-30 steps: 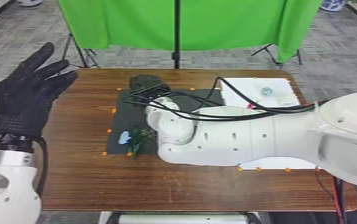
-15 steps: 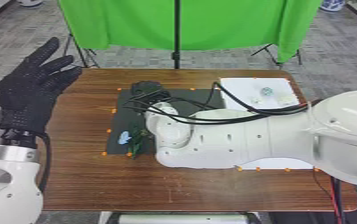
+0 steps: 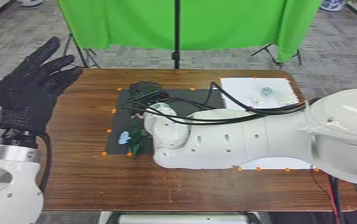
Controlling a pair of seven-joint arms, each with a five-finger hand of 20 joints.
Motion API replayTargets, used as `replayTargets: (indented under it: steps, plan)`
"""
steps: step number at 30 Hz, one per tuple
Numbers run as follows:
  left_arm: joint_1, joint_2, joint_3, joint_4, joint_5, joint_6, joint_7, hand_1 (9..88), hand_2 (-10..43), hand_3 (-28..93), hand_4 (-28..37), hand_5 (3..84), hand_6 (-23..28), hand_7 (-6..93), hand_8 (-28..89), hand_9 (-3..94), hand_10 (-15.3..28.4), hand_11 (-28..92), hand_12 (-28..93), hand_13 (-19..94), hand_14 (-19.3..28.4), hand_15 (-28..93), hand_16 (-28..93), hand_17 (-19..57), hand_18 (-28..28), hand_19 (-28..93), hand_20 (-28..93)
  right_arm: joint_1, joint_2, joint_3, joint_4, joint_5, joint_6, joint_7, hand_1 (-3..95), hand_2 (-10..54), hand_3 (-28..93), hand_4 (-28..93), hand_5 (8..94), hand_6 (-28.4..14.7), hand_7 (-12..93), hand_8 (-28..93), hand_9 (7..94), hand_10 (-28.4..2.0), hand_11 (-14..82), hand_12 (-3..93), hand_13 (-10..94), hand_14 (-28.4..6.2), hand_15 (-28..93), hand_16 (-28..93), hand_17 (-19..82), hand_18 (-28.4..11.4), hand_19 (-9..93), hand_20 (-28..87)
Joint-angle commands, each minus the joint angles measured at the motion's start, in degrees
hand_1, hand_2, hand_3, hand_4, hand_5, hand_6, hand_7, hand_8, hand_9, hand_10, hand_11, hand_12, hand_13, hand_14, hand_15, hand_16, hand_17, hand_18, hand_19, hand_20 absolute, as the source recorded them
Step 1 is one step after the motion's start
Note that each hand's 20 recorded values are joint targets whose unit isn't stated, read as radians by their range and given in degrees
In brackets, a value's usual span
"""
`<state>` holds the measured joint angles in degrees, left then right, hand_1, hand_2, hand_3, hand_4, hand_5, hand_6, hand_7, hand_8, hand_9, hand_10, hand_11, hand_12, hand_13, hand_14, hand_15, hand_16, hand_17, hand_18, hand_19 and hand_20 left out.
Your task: Arrange flowers
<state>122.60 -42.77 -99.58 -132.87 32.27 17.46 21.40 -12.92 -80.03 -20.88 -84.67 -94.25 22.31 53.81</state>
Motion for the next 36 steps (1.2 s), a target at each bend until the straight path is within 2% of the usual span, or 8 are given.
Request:
replayTargets:
  steps: [1,8,12,13,14,18,26,36]
  plan:
    - [0.6,-1.24,-0.16,0.26,0.43,-0.6,-1.41,20.3,7.1,78,-28.3,32.9,7.5,11.3,-8,29.8,18.4,26,11,23,27.0,53,-10,-8.8,23.3,57,11,-0.1,-0.1,2.6,0.4,-1.3,-1.2,1.2,52.6,-9.5,42,-28,73.7,4.1,19,-4,92.3,-5.0,22.9,16.6,87,-3.0,52,20,42,-16.6,93,23]
    - [-0.1,-1.64,-0.43,0.55,0.7,-1.03,-2.21,20.3,7.1,78,-28.3,32.9,7.5,11.3,-8,29.8,18.5,26,11,23,26.9,53,-10,-8.8,23.3,57,10,0.7,0.0,2.3,0.3,-0.5,0.4,1.1,51.4,-9.5,42,-28,73.4,4.0,19,-8,92.1,-5.4,22.9,16.4,87,-3.2,52,20,42,-16.8,93,23]
    - [1.2,-2.73,-2.4,0.6,0.79,-1.48,-3.41,20.4,7.1,77,-28.3,32.9,7.4,11.3,-8,29.8,18.5,26,11,23,26.9,53,-10,-8.8,23.3,57,10,0.2,1.2,3.5,-0.9,-0.1,0.2,-0.6,47.5,-9.5,49,-28,73.0,3.8,19,-12,91.7,-5.8,23.0,16.5,87,-3.4,52,21,41,-17.2,93,22]
    - [4.4,-1.44,-2.25,-0.66,0.27,0.29,-1.08,20.4,7.1,78,-28.3,32.9,7.4,11.3,-8,29.8,18.5,26,11,23,26.9,53,-10,-8.8,23.3,57,10,-1.4,2.3,5.8,-1.6,-0.5,-1.5,-1.7,45.3,-9.5,53,-28,72.4,3.6,19,-13,91.3,-6.1,23.3,16.5,87,-3.5,52,21,41,-17.5,93,22]
    - [5.7,-1.62,-2.92,-1.03,0.09,0.86,-0.64,20.4,7.1,78,-28.3,32.9,7.4,11.3,-8,29.8,18.6,26,11,23,26.9,53,-10,-8.8,23.3,57,10,-0.5,2.5,5.0,-2.2,1.4,-0.1,-2.6,42.3,-9.5,56,-28,71.4,3.2,19,-13,90.6,-6.6,23.6,16.6,86,-3.7,52,21,40,-17.8,93,22]
    - [9.5,-2.4,-5.24,-1.97,-0.07,1.46,0.38,20.4,7.1,78,-28.3,32.9,7.5,11.3,-8,29.8,18.5,26,11,23,27.0,53,-10,-8.8,23.3,57,10,-4.4,6.5,11.3,-4.9,2.5,-6.5,-6.0,27.6,-0.9,74,-28,64.8,0.0,17,-12,86.0,-10.0,26.0,17.2,82,-5.7,55,20,36,-20.4,93,22]
    - [14.9,-4.49,-8.05,-3.81,-0.34,2.76,2.26,20.4,7.2,78,-28.3,32.9,7.5,11.2,-8,29.8,18.6,26,11,23,26.9,53,-10,-8.8,23.3,57,10,-12.7,13.1,22.0,-9.3,2.8,-23.2,-7.0,16.0,9.9,79,-23,58.2,-2.4,14,-11,83.8,-14.9,29.8,17.6,79,-9.8,62,19,36,-24.6,93,24]
    - [12.9,-4.01,-6.32,-3.34,-0.54,1.68,2.61,20.4,7.2,77,-28.3,33.0,7.5,11.3,-8,29.8,18.5,26,11,23,27.0,53,-10,-8.8,23.2,57,10,-15.8,12.3,25.7,-5.9,3.8,-31.8,-2.7,11.1,13.8,79,-21,56.4,-3.6,12,-10,83.9,-16.1,31.6,18.3,79,-11.2,65,18,37,-26.1,93,25]
